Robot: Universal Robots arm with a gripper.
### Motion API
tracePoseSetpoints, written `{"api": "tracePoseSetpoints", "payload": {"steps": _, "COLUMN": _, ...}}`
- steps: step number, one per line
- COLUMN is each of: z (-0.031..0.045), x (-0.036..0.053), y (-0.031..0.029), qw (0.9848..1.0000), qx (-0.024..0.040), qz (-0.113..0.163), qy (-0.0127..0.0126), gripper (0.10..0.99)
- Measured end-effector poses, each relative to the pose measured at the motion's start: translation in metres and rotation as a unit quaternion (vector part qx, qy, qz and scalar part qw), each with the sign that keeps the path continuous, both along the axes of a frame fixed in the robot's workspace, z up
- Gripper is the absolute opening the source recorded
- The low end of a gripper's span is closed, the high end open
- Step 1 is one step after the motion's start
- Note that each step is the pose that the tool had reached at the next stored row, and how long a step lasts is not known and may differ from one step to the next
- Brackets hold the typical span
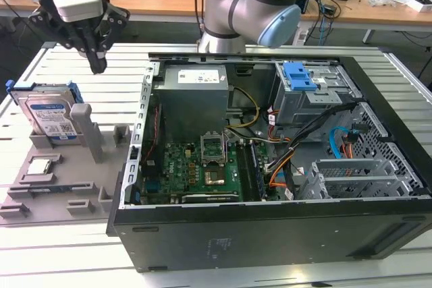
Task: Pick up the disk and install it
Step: 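Reach for the disk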
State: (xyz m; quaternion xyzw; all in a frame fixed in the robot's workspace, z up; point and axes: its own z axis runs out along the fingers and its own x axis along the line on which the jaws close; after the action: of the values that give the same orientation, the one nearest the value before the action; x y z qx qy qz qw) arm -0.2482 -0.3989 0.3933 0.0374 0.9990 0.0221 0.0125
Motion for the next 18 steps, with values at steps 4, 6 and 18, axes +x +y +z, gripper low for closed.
{"api": "tracePoseSetpoints", "payload": {"steps": 4, "z": 0.0000, "x": -0.0067, "y": 0.0000, "qw": 1.0000, "qx": 0.0000, "qz": 0.000, "qy": 0.0000, "gripper": 0.106}}
{"api": "tracePoseSetpoints", "payload": {"steps": 6, "z": 0.0000, "x": -0.0102, "y": 0.0000, "qw": 1.0000, "qx": 0.0000, "qz": 0.000, "qy": 0.0000, "gripper": 0.106}}
{"api": "tracePoseSetpoints", "payload": {"steps": 18, "z": 0.0000, "x": -0.0338, "y": 0.0000, "qw": 1.0000, "qx": 0.0000, "qz": 0.000, "qy": 0.0000, "gripper": 0.106}}
